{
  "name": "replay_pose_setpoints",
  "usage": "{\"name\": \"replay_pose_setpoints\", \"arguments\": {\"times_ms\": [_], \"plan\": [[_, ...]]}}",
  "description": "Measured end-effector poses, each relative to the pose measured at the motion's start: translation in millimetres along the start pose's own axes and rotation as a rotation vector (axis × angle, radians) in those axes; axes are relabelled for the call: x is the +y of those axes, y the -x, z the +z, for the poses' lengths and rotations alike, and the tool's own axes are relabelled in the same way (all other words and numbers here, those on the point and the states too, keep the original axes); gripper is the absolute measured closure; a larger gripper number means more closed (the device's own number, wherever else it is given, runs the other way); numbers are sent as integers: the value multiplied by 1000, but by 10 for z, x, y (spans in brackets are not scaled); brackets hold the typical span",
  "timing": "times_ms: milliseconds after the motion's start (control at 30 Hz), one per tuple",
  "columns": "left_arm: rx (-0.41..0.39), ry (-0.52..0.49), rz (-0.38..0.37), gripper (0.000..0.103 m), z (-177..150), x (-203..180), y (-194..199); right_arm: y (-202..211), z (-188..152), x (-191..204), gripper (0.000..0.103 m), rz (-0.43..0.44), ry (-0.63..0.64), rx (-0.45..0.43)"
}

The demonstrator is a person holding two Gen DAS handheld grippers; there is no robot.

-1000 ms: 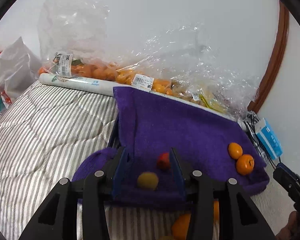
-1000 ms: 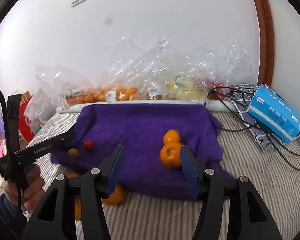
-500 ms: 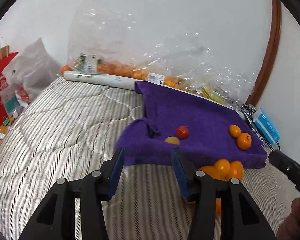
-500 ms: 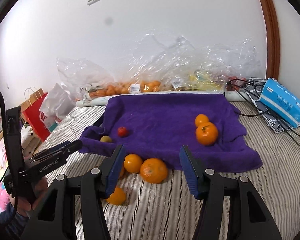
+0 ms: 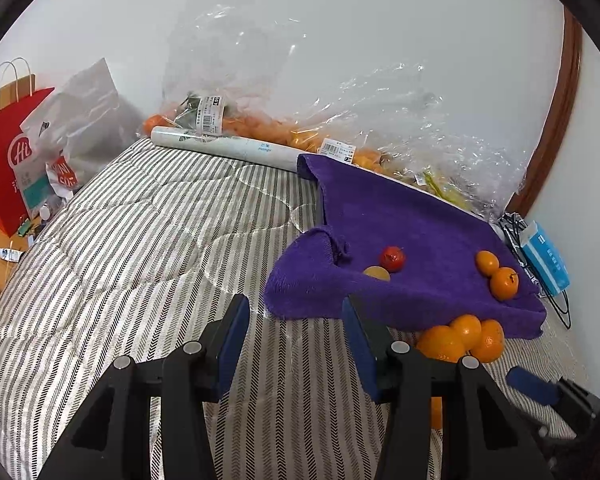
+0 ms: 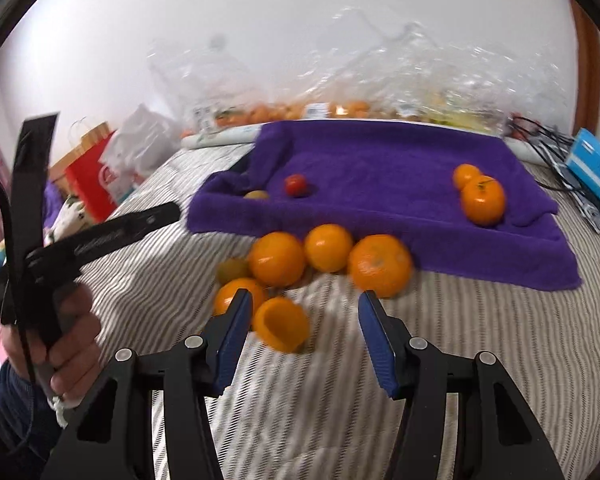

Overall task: Organize fruits
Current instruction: 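Grasp an orange with the right tool while the left tool grasps a yellow-green fruit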

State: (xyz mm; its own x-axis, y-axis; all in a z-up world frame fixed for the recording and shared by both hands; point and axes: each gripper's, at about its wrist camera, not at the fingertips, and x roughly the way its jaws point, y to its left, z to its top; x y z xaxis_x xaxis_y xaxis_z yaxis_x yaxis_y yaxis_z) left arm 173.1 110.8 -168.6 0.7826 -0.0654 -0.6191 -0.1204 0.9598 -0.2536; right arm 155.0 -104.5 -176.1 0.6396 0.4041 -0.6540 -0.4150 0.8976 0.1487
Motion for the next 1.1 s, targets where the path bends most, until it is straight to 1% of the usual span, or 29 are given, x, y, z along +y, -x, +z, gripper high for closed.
{"name": "replay_pose_setpoints", "arguments": {"times_ms": [67,133,200,333,400,467,567,633,733,767,833,867,900,1000,1100], "plan": [[1,2,0,57,-2,6,5,-50,-31,63,55,-8,35,19],[1,2,-1,57,-2,9,3,-98,-57,103,66,-18,55,41],[1,4,1,57,-1,11,1,-135,-56,120,69,-19,66,61],[3,-4,-12,57,-7,1,1,-256,-43,143,70,-21,82,106],[0,-18,-29,57,-15,-27,15,-219,-55,174,70,-37,108,89],[2,-38,-62,57,-30,-67,27,-132,-61,152,70,-63,122,50],[17,-74,-131,58,-57,-151,35,30,-66,-23,70,-82,94,12],[40,-119,-190,58,-95,-250,37,132,-71,-182,70,-118,75,-11],[90,-179,-237,58,-144,-383,-1,237,-102,-412,70,-166,47,-32],[105,-184,-249,61,-150,-397,-20,256,-117,-478,70,-174,35,-33],[130,-172,-258,66,-150,-396,-69,284,-151,-591,70,-176,11,-37],[143,-167,-270,73,-151,-392,-90,286,-168,-631,70,-177,2,-39],[155,-169,-280,75,-155,-404,-108,277,-178,-669,69,-170,-12,-32],[194,-196,-313,76,-188,-473,-153,279,-183,-718,69,-135,-34,-31],[215,-201,-323,77,-197,-491,-189,249,-177,-739,69,-109,-41,-14]]}}
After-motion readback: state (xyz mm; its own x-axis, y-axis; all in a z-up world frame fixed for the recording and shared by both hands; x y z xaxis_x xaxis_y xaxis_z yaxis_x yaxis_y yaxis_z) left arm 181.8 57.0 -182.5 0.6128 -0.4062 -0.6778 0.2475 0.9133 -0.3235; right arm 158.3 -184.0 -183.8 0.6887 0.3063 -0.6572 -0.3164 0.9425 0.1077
